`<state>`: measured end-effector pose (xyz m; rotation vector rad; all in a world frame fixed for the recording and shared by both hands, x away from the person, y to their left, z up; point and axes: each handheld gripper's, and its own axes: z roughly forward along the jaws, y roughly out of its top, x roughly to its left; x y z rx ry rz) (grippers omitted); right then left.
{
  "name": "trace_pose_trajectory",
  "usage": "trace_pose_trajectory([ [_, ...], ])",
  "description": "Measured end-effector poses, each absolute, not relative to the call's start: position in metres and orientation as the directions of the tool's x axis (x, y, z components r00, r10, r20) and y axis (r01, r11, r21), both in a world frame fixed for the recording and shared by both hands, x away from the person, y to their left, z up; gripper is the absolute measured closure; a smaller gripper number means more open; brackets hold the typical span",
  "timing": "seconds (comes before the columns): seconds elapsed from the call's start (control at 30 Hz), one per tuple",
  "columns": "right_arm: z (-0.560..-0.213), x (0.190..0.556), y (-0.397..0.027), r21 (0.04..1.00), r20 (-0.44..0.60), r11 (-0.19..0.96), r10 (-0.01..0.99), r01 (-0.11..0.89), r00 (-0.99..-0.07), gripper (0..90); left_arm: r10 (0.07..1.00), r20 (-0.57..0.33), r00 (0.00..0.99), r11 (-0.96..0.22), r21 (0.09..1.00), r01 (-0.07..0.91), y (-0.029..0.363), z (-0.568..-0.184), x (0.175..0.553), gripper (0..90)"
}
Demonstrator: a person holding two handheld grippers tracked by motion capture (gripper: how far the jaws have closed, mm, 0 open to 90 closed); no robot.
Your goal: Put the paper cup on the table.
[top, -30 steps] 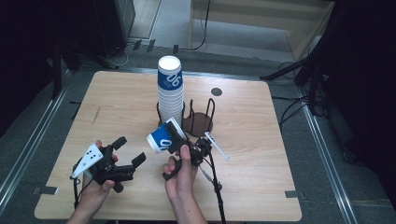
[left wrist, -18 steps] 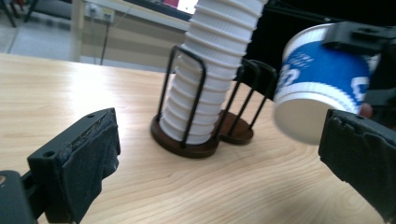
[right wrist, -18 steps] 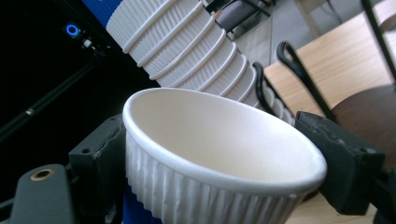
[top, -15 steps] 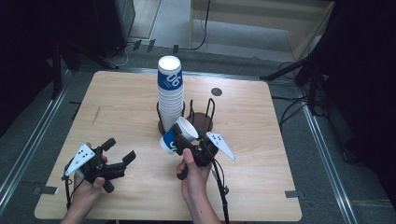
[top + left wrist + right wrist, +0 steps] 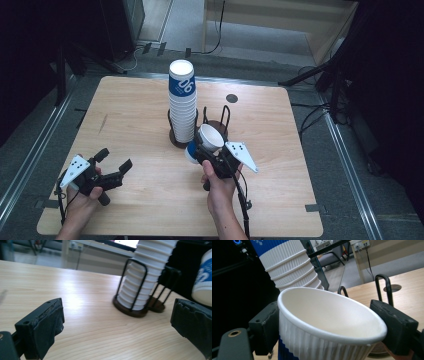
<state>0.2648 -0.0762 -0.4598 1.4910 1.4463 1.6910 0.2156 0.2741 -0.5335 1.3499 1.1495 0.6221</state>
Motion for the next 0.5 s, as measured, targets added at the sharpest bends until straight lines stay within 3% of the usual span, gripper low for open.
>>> trace_pose_trajectory([
  [0.5, -0.468, 0.266, -0.096, 0.954, 0.282, -0.233, 0.912, 0.190, -0.298, 15.0, 0.947, -0.181, 0.265, 0.113, 0.961, 0.253, 0.294, -0.544, 0.218, 0.0],
])
